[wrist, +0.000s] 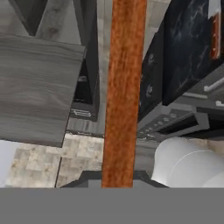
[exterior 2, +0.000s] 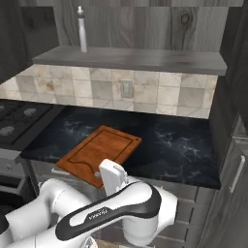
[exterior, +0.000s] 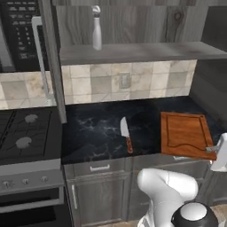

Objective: Move the cutting board and knife to the sink. Then move spray from the cabinet to the counter.

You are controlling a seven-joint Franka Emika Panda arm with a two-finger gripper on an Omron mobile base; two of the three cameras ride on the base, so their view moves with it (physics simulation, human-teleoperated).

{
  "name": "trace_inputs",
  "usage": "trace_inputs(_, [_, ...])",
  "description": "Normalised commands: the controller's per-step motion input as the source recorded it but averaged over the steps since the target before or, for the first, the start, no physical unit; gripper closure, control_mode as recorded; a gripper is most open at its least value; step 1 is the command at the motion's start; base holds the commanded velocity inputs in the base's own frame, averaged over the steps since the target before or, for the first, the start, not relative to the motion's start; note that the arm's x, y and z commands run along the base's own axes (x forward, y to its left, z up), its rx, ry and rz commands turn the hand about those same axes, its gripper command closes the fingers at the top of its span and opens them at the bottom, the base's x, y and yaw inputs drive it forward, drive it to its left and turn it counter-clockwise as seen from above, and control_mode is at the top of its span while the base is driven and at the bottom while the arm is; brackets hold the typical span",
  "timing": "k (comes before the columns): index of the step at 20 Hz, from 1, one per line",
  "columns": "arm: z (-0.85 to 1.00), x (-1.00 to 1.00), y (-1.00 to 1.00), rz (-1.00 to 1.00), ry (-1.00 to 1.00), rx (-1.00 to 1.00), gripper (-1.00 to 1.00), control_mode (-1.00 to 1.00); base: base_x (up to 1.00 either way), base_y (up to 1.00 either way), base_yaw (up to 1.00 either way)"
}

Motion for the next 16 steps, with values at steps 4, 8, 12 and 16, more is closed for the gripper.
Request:
trace_inputs(4, [0.0,0.0,0.0,0.0,0.0,0.0,1.0,1.0,-0.43,0.0,0.48])
trace_inputs(8, [0.0,0.0,0.0,0.0,0.0,0.0,1.0,1.0,-0.37,0.0,0.72])
trace_inputs(12, [0.0,0.0,0.0,0.0,0.0,0.0,1.0,1.0,-0.26,0.0,0.92])
trace_inputs(16, [0.0,0.0,0.0,0.0,0.0,0.0,1.0,1.0,-0.2,0.0,0.97])
